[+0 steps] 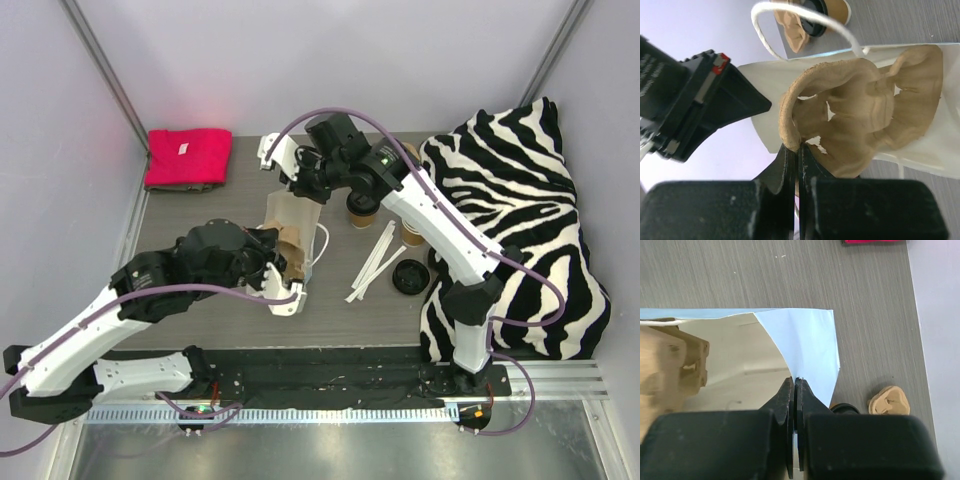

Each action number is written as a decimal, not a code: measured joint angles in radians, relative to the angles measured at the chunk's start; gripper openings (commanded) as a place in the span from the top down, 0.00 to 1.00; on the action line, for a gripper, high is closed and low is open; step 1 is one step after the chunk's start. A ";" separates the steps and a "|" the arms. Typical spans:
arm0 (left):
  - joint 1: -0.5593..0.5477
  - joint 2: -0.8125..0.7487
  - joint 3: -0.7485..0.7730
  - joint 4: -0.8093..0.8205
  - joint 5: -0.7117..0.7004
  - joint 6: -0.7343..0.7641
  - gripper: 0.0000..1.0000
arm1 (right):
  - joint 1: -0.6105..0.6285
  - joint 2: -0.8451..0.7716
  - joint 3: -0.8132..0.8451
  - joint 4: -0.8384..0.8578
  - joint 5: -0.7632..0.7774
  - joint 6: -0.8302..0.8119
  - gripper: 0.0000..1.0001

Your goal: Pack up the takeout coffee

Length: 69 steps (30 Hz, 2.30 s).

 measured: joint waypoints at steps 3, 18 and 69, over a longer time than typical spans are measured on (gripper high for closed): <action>-0.003 0.037 -0.001 0.006 -0.040 -0.024 1.00 | 0.013 -0.006 -0.009 0.002 -0.002 0.005 0.99; -0.024 0.031 -0.113 0.107 -0.152 -0.072 1.00 | 0.045 -0.025 -0.024 -0.026 -0.037 0.068 0.99; -0.129 0.016 -0.212 0.134 -0.267 -0.061 1.00 | 0.047 -0.033 0.004 -0.141 -0.285 0.203 0.99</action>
